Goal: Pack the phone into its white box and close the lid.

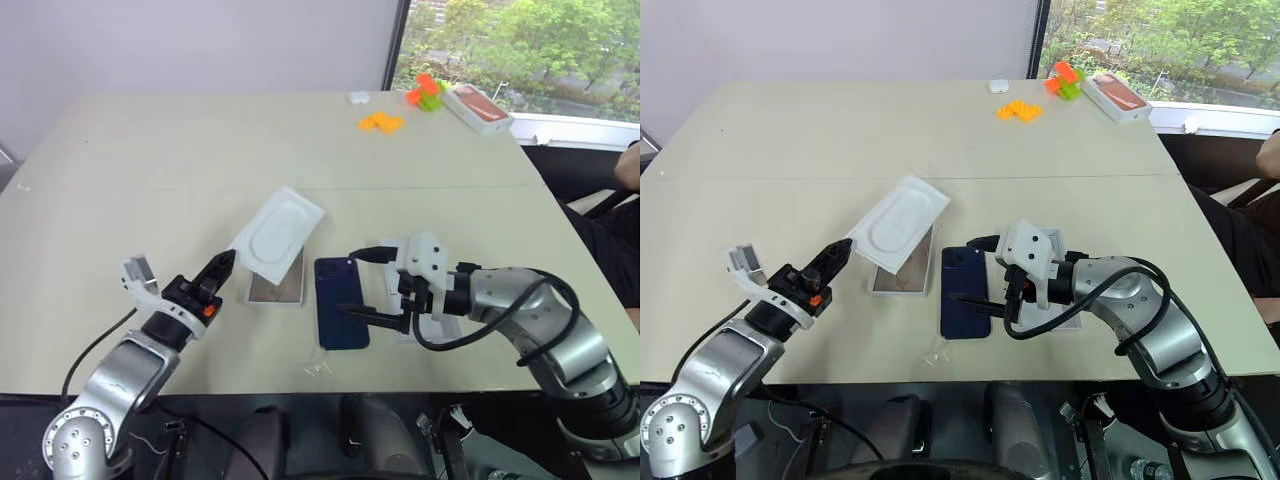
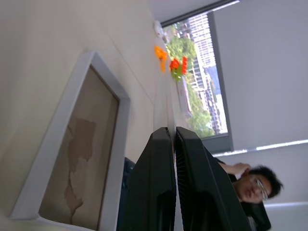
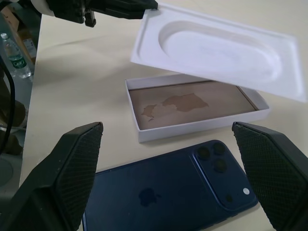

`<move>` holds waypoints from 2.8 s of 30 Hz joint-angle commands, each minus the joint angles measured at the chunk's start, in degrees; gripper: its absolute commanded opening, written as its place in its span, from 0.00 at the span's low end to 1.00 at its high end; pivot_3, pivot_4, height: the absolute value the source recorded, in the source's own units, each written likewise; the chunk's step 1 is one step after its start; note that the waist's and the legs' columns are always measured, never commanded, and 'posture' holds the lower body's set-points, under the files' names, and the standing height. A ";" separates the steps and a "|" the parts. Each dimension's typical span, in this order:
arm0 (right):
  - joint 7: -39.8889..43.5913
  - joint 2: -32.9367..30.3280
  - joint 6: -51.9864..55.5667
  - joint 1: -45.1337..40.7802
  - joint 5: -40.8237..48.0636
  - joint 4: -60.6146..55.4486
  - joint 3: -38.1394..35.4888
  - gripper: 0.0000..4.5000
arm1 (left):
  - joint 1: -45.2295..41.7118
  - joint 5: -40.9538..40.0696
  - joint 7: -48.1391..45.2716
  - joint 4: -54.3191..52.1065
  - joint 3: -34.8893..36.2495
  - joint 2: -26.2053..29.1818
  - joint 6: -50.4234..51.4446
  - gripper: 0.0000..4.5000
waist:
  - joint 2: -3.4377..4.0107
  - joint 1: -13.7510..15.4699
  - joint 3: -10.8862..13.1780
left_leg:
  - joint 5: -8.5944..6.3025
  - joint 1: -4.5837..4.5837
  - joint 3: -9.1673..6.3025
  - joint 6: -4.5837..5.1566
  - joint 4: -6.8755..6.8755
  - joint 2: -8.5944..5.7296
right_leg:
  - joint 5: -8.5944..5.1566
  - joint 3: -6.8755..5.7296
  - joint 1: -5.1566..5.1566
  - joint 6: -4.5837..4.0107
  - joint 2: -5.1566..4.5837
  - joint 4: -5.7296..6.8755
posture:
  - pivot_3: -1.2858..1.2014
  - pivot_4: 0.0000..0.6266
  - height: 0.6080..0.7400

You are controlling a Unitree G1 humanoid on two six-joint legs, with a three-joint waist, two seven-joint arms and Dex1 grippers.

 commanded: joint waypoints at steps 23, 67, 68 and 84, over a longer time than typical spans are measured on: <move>1.44 -0.20 -1.55 -0.10 0.00 -0.08 -0.65 1.00 | 5.51 9.62 0.69 -3.20 -7.09 0.42 -8.67 0.04 | -0.01 -0.14 0.01 | 0.00 0.00 0.01 0.01 0.00 0.03 | -0.03 -0.02 0.01 0.03 0.03 -0.06 | 0.52 0.24 1.00; -16.54 27.70 19.98 -28.36 -14.08 21.24 19.83 0.01 | 10.13 53.20 -39.33 6.03 4.54 24.84 -12.06 1.00 | 0.18 -0.77 0.23 | -0.01 -0.21 0.03 0.00 -0.23 0.25 | 0.07 -0.06 -0.36 -0.20 0.03 -0.22 | 0.52 0.24 1.00; -16.82 28.85 22.05 -29.66 -14.33 22.54 20.60 0.01 | 10.78 54.84 -41.36 5.91 4.15 25.27 -12.57 1.00 | 0.17 -0.84 0.22 | -0.01 -0.22 0.04 0.01 -0.27 0.25 | 0.09 -0.05 -0.38 -0.23 0.02 -0.21 | 0.52 0.24 1.00; -14.32 25.80 32.81 -32.88 -16.71 24.45 28.90 0.01 | 16.91 60.80 -55.52 2.22 4.34 23.98 -12.97 1.00 | 0.20 -0.71 0.23 | -0.03 -0.24 0.00 0.03 -0.32 0.26 | -0.04 -0.10 -0.43 -0.07 -0.07 -0.20 | 0.52 0.24 1.00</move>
